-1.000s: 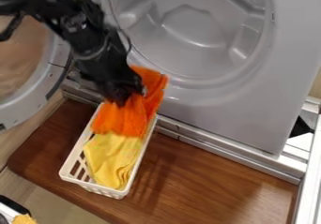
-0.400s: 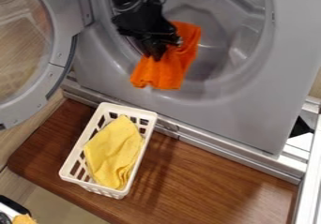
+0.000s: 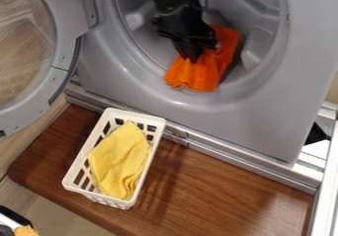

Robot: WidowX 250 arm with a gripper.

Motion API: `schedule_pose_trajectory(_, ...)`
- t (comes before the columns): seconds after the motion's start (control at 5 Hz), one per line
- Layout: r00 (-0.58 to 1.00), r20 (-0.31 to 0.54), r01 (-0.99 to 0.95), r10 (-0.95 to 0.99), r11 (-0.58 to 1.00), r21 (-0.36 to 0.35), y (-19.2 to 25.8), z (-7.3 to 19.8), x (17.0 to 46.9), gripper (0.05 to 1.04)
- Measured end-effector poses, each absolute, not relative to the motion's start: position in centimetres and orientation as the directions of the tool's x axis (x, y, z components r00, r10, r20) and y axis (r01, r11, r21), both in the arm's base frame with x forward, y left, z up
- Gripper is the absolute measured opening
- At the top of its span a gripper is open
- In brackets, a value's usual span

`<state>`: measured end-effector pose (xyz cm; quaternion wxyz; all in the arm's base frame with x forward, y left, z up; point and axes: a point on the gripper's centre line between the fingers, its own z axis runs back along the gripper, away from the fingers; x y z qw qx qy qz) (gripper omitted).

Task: Take the orange cloth and put it inside the washing machine.

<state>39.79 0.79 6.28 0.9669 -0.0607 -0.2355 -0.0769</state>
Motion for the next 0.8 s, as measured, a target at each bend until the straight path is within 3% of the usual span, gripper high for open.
schedule_pose_trajectory(0.2, 0.877, 0.458, 0.195, -0.147, 0.979, -0.057, 0.07, 4.66, 40.72, 0.081)
schedule_pose_trajectory(0.4, 0.878, 0.449, 0.202, -0.165, 0.979, -0.035, -0.06, 4.07, 41.64, 0.235)
schedule_pose_trajectory(0.8, 0.889, 0.433, 0.177, -0.150, 0.984, -0.021, 0.28, 3.80, 40.99, 0.768)
